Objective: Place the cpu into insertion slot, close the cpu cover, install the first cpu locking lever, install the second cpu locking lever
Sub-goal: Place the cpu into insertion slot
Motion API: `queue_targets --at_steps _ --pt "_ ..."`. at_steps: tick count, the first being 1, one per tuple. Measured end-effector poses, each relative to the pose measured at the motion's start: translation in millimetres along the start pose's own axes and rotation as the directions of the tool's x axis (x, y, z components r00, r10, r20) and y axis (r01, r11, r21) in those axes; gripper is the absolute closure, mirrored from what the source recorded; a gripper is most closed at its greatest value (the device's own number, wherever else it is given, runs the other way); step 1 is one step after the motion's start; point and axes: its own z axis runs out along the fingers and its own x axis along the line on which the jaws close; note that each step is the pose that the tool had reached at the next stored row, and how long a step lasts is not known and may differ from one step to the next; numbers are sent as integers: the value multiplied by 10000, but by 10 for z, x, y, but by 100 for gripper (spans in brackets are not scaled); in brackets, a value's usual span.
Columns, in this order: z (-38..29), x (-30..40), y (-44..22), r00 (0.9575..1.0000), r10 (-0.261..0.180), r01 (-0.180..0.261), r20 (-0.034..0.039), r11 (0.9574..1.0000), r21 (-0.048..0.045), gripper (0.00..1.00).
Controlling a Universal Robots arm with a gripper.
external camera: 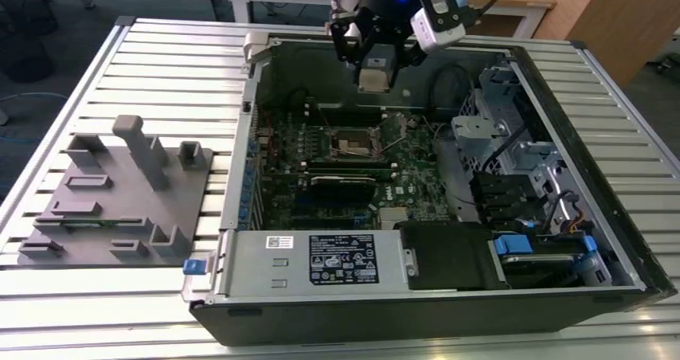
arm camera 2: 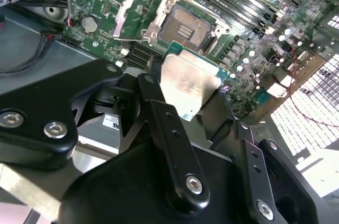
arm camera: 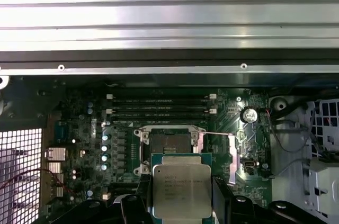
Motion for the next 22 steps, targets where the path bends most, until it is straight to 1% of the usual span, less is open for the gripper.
queue_targets --at_steps 6,12,22 --pt "50 -1 -4 10000 0 0 0 10000 0 46" --pt "56 -1 -5 10000 0 0 0 10000 1 46" --pt "113 -2 -10 10000 0 0 0 10000 1 46"
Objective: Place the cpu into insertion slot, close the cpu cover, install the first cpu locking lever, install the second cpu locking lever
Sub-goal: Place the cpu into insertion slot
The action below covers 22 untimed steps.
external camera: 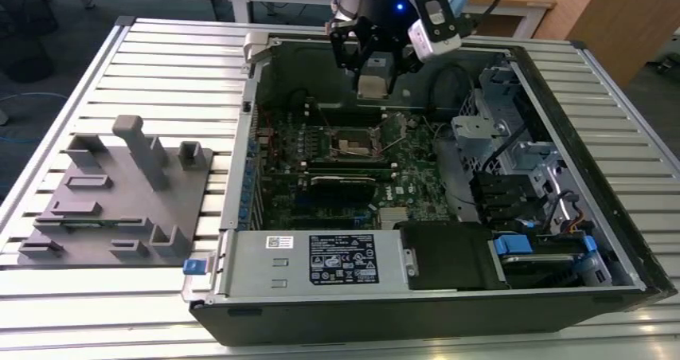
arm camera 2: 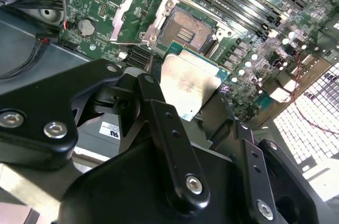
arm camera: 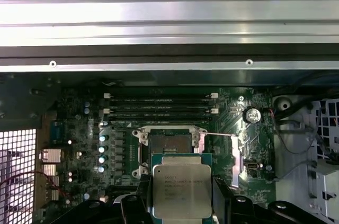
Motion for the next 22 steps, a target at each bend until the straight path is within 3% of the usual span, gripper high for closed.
queue_targets --at_steps 22 --pt "116 -2 -10 10000 0 0 0 10000 -1 46"
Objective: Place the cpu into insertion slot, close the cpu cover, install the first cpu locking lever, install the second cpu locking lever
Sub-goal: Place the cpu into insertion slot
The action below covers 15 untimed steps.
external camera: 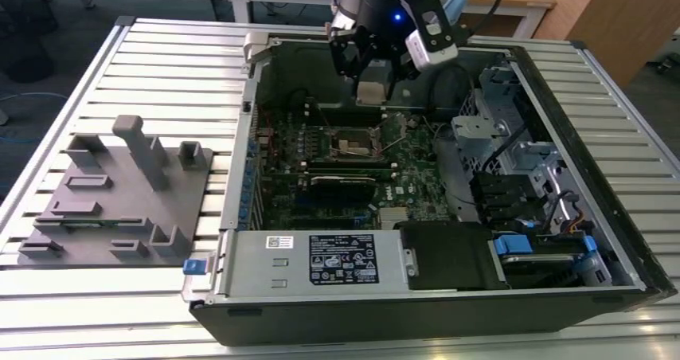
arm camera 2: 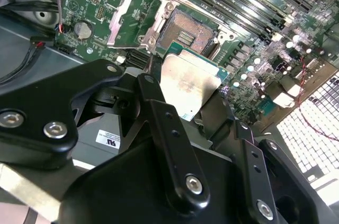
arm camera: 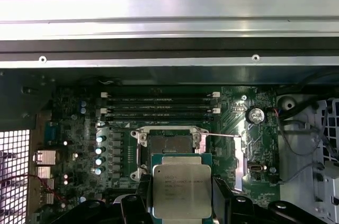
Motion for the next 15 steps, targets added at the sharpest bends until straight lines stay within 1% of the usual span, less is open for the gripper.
queue_targets --at_steps 11,15 --pt "27 0 -3 10000 0 0 0 10000 1 46" --pt "50 -1 -4 10000 1 -1 0 10000 -1 46"
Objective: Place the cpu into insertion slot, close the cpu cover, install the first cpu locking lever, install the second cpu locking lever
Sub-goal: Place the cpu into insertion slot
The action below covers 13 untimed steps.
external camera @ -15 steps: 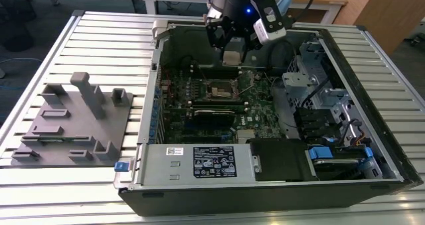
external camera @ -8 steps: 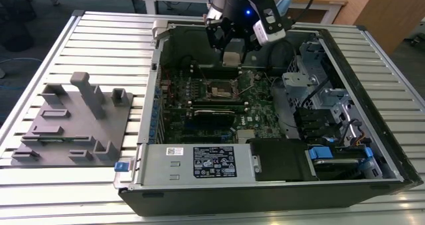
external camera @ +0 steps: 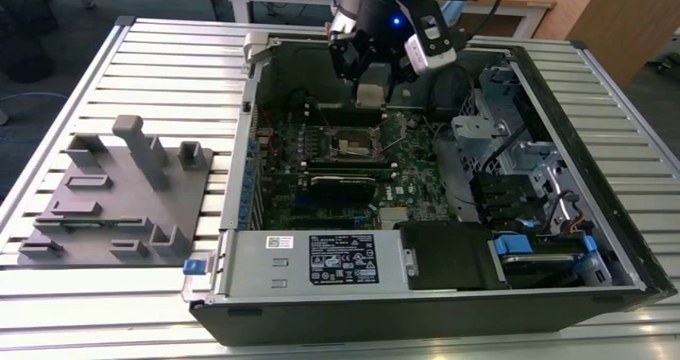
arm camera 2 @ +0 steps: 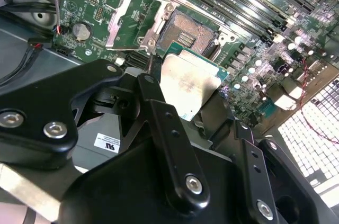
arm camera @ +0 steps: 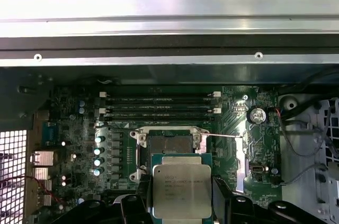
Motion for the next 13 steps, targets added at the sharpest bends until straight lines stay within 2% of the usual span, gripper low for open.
queue_targets --at_steps 13 --pt "16 0 -1 10000 0 0 -1 10000 1 46"
